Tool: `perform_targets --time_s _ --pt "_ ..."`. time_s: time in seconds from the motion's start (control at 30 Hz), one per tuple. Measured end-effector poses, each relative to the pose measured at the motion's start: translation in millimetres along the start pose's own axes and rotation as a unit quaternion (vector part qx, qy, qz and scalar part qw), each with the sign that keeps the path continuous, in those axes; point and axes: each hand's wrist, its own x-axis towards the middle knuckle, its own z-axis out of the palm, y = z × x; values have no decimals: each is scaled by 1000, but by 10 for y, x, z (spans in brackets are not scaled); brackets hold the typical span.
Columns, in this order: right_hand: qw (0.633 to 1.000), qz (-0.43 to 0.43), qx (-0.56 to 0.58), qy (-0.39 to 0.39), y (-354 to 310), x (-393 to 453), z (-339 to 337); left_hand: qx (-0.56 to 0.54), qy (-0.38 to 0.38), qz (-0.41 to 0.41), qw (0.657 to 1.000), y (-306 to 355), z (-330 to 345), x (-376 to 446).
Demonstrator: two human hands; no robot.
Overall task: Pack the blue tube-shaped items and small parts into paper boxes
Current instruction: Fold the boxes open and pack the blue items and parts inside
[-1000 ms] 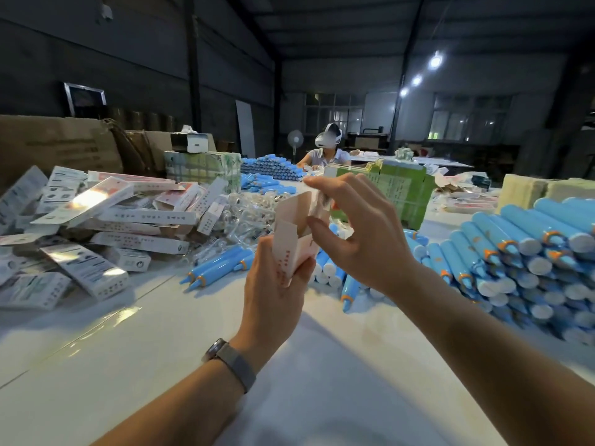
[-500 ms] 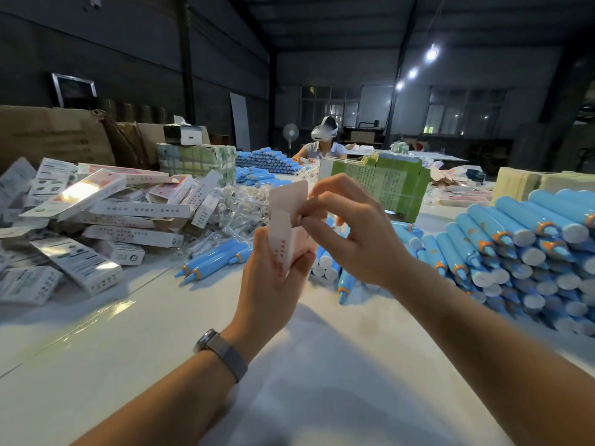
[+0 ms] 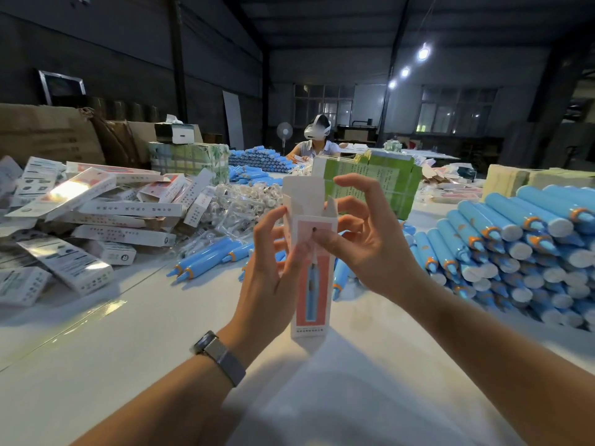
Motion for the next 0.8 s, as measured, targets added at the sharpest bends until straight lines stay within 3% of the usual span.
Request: perform_targets --time_s 0.33,0.5,0.8 --pt "998 23 27 54 -7 -37 -38 -30 -3 8 1000 25 44 -28" --pt "998 27 38 44 -5 -45 -111 -55 -5 15 998 52 79 -41" --pt "997 44 54 16 -38 -65 -196 24 -45 58 997 92 12 3"
